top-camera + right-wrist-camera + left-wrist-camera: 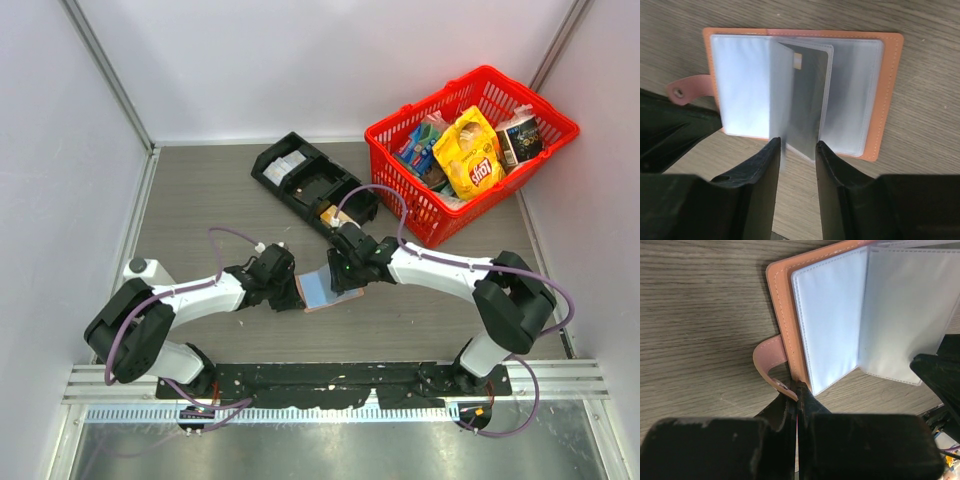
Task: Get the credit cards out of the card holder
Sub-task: Remove the credit card from the card holder.
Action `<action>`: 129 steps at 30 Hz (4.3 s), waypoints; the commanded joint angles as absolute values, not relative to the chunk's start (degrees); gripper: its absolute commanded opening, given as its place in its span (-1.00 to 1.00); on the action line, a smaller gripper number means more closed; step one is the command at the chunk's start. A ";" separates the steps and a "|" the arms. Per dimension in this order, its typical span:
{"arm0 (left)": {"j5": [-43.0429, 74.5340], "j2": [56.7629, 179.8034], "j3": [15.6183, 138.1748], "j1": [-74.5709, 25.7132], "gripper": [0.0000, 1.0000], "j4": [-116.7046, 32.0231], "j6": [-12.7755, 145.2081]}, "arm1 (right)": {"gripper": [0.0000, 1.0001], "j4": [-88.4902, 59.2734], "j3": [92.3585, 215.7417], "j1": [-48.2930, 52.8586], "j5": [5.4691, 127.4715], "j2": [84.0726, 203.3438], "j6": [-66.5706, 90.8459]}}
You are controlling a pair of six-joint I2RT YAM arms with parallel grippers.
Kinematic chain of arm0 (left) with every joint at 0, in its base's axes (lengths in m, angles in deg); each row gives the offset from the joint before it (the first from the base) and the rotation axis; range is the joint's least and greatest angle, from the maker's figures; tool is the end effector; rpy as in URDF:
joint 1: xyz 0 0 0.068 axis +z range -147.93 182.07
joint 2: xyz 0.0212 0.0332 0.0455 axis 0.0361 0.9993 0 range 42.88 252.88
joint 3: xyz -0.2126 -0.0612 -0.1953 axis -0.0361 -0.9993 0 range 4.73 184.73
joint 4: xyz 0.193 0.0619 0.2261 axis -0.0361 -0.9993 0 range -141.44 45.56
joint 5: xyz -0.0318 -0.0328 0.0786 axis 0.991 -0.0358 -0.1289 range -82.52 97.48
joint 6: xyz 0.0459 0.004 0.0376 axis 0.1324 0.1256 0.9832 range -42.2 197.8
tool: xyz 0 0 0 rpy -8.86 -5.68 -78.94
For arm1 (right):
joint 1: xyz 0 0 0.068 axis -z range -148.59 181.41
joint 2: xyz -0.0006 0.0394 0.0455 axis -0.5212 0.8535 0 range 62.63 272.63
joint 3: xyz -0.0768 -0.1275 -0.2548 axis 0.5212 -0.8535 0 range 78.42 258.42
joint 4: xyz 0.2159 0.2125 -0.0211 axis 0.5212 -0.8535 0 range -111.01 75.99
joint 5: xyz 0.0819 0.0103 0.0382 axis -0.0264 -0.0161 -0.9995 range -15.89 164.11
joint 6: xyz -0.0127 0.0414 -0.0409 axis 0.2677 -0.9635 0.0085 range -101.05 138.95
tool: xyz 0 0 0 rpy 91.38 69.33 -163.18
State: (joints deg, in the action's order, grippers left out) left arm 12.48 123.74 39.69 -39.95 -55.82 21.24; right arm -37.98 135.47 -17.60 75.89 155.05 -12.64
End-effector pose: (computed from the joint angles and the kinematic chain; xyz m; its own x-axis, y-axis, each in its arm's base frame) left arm 0.2073 -0.1919 0.1319 -0.9301 -0.2809 -0.2368 -0.1347 0.8604 -0.4915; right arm 0.2391 0.2732 0.1802 -0.8704 -0.2032 -0.4484 -0.3381 0.9088 0.2445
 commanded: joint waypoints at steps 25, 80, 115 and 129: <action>11.09 121.81 38.48 -40.73 -0.99 -54.20 19.96 | 0.56 -37.04 138.62 -18.25 73.67 147.53 -10.14; 12.76 127.07 40.94 -40.82 -0.33 -31.61 11.62 | -0.54 -17.18 122.98 -8.58 70.24 150.34 -9.26; 15.48 130.33 36.46 -40.73 -0.56 -16.59 3.09 | -0.59 -15.15 119.55 -7.97 67.61 151.49 -10.14; 13.20 129.72 34.87 -40.73 -0.61 -18.41 -0.87 | -0.60 -14.89 119.02 -7.97 67.70 151.84 -10.23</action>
State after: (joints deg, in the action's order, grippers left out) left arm 14.93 132.20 34.64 -40.61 -19.91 0.94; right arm -14.70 120.20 -7.86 67.30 151.88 -10.11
